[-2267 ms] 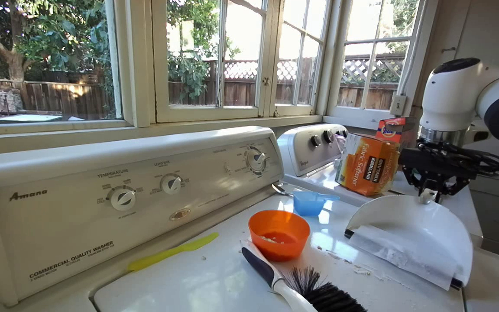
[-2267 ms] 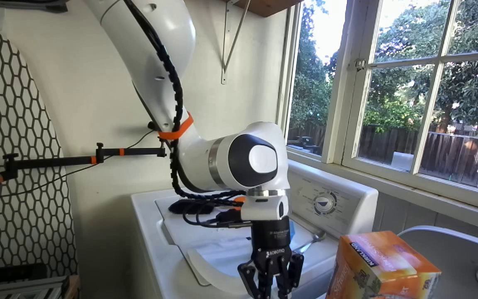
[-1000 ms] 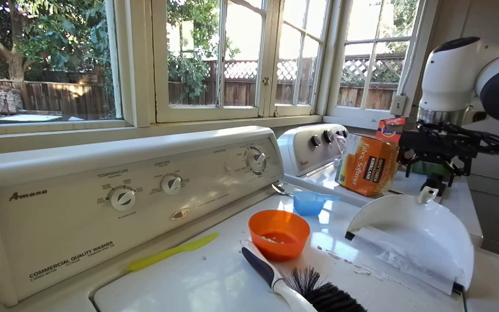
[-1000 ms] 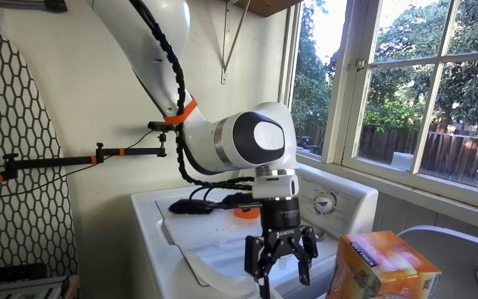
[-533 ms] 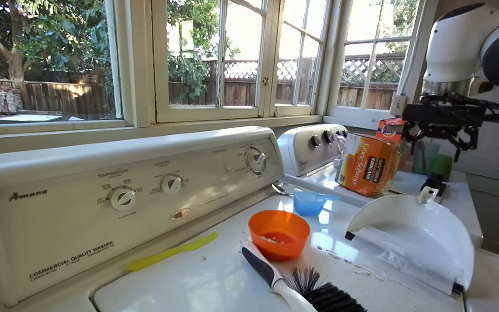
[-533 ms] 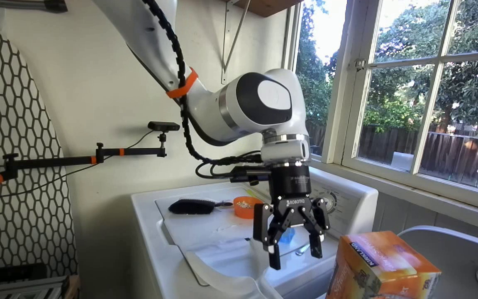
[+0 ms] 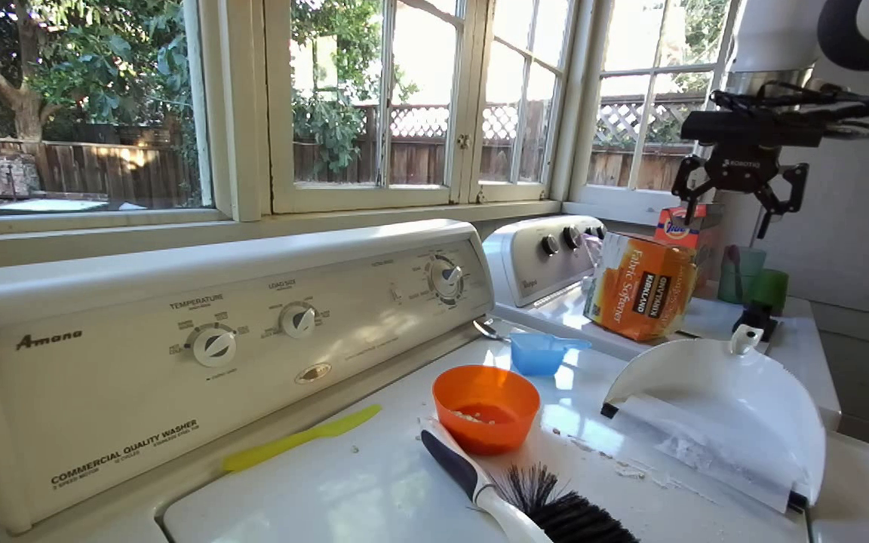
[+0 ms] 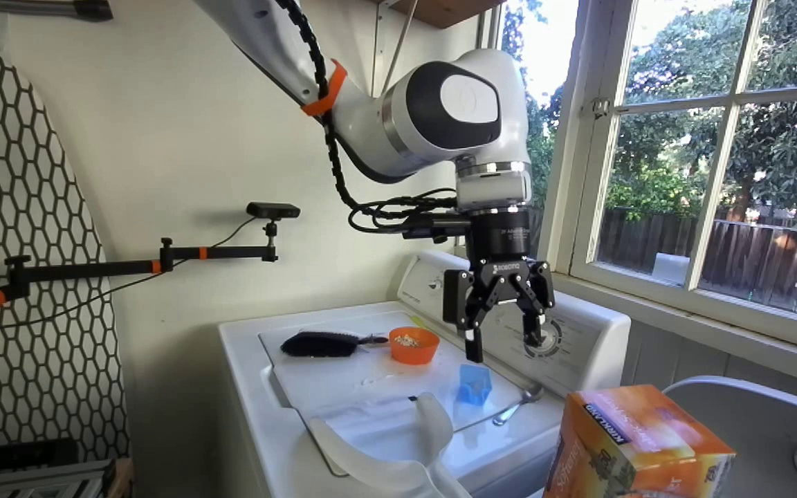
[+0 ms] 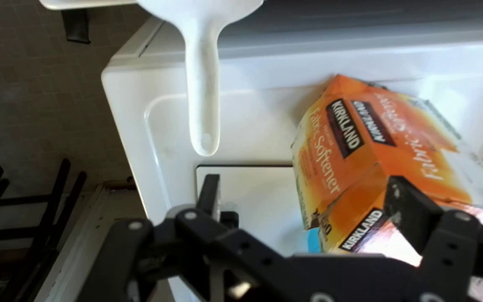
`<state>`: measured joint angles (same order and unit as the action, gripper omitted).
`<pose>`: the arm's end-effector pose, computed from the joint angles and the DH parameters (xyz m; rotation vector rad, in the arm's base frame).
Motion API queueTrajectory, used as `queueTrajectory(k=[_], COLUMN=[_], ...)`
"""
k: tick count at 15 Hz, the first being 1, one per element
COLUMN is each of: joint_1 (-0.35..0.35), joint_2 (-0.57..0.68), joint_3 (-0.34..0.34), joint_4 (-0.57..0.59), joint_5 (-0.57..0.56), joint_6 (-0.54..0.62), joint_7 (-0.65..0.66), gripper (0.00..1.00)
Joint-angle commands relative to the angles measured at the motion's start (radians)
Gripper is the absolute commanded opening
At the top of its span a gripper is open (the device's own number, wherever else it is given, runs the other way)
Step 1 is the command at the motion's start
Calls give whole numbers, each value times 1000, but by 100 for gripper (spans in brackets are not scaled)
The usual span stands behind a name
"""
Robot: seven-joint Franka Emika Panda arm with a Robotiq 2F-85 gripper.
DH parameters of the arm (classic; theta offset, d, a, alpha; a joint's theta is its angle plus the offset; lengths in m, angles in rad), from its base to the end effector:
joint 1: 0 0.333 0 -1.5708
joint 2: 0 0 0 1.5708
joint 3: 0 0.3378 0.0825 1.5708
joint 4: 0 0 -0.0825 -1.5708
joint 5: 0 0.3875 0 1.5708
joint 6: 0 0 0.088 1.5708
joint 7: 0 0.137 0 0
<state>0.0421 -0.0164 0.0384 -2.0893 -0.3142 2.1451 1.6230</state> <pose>0.5554 0.0240 0.4305 2.3089 -1.9062 0.3772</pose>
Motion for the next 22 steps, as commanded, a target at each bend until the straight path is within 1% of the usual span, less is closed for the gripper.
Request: queueTrajectory(k=[1, 5, 6, 7, 14, 15, 17, 22], joint_1=[14, 30, 33, 32, 37, 37, 35, 35], joint_2=[42, 77, 87, 58, 80, 76, 63, 10], joint_3=[19, 34, 36, 30, 31, 34, 42, 45], joint_4=[73, 122, 134, 94, 120, 113, 107, 91], joint_5=[130, 216, 219, 178, 189, 205, 245, 343], joint_6=[-35, -51, -62, -20, -32, -13, -8, -41], joint_7=[-73, -154, -159, -120, -135, -174, -339, -655], gripper=[100, 100, 100, 100, 100, 100, 100, 100])
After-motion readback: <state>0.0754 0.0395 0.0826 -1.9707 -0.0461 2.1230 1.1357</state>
